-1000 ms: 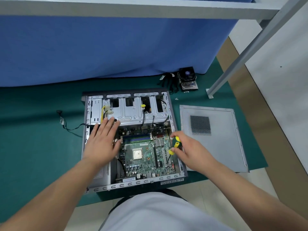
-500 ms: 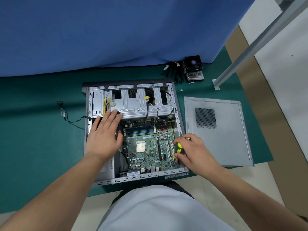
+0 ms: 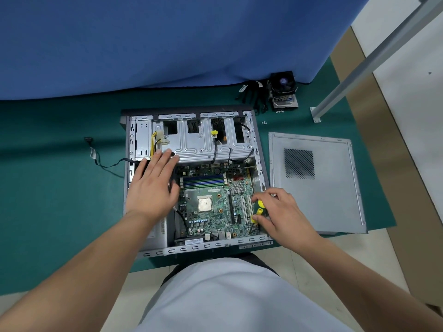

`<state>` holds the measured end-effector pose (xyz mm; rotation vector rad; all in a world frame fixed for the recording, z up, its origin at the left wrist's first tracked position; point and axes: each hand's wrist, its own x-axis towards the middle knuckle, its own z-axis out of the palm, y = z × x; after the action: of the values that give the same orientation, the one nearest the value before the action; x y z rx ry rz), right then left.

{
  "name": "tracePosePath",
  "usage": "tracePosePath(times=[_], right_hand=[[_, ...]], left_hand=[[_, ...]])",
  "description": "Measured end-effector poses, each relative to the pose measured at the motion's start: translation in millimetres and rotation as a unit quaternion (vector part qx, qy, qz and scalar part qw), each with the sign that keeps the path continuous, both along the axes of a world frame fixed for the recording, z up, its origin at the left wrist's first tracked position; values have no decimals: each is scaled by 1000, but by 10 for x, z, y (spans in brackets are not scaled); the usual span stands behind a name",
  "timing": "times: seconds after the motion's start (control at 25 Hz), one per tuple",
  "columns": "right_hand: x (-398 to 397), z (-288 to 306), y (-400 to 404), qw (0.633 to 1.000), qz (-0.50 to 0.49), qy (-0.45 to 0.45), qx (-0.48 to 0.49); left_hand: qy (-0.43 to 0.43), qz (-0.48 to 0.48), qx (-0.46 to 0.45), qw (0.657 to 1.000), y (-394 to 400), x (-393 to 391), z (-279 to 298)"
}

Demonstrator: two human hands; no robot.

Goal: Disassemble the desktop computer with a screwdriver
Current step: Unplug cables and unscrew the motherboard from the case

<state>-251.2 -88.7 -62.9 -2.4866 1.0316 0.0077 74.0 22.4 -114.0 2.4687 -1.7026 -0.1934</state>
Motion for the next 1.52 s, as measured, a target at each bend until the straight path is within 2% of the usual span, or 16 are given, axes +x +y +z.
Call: tracePosePath(times=[0.12,0.52,0.76,0.8,0.88,1.0,1.16,1.28,1.44,1.52], right_hand=[[-4,-19,6,1000,-12,15,12],[1,37,43,998,24,-6,-52],[-98,110,-62,988,58,75,119],[-100,133,-65,987,86,75,112],[-80,175,-56,985,148,84,26],[-5,259,-35,978,139,135,-84],[23,294,17,960,214,159,-90],[23,360,5,957,198,191,-90],[6,365,16,955,236,170,-60],[-2,367,14,961,207,177,-52]], left_hand=[[1,0,-2,1000,1,1,2],[-4,-2,-2,1000,6,-1,-12],[-4,-1,-6,1000,12,3,-14],[-5,-2,-6,1000,10,2,-16],[-6,-2,-6,1000,4,-1,-21],[-3,-1,-8,1000,4,3,-30],[-5,-1,-6,1000,2,7,-43],[-7,1,-4,1000,1,5,-49],[-10,1,2,1000,12,3,-58],[-14,1,4,1000,16,3,-62]])
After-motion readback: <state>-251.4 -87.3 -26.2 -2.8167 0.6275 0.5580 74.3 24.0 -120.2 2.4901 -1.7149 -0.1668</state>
